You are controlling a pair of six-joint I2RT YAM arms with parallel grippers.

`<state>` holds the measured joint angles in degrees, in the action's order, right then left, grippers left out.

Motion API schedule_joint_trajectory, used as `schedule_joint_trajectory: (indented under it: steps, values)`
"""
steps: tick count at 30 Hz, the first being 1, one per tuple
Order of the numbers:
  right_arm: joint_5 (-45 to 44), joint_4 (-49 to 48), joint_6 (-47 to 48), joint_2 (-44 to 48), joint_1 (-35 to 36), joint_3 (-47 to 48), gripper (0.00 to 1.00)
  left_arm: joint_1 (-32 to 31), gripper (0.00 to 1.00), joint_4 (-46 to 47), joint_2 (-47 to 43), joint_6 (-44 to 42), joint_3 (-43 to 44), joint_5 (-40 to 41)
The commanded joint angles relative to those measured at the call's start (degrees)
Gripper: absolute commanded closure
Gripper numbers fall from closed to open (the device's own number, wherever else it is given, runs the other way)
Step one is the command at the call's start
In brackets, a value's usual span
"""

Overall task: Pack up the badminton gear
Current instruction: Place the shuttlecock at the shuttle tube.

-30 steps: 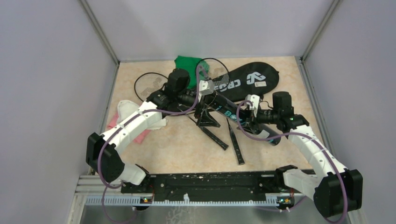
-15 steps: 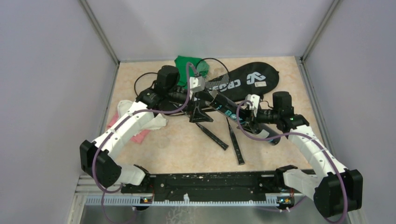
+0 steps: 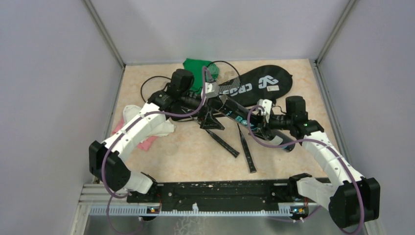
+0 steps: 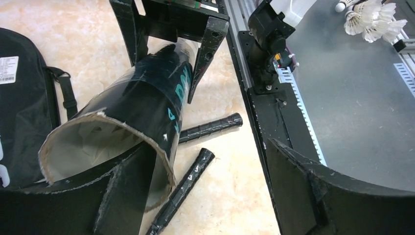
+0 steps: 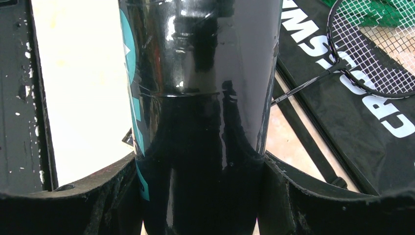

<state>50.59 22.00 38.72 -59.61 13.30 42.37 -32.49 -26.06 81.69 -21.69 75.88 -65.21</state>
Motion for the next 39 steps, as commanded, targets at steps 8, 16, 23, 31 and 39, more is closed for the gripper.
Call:
schedule_joint_trajectory:
  steps: [8,16,23,31,39]
  values:
    - [1.97,-3.72,0.30,1.45,0.06,0.78,0.66,-3.56,0.11,-3.29,1.75,-4.94,1.58,-1.15]
    - [0.63,-3.67,0.44,1.54,-0.02,0.78,0.66,-2.78,0.01,-1.74,-1.95,-5.54,0.93,0.88]
    - [-0.48,-4.05,-0.85,1.39,-0.12,1.31,0.67,1.29,0.01,-2.15,-5.30,-5.67,1.19,2.97]
    - [-1.43,-4.75,-1.89,1.26,-0.20,1.40,0.67,5.55,0.01,-3.61,-7.80,-5.40,3.82,4.25]
    - [-1.68,-4.84,-2.15,1.37,-0.21,1.40,0.67,8.50,0.01,-4.21,-7.94,-3.72,6.32,7.88]
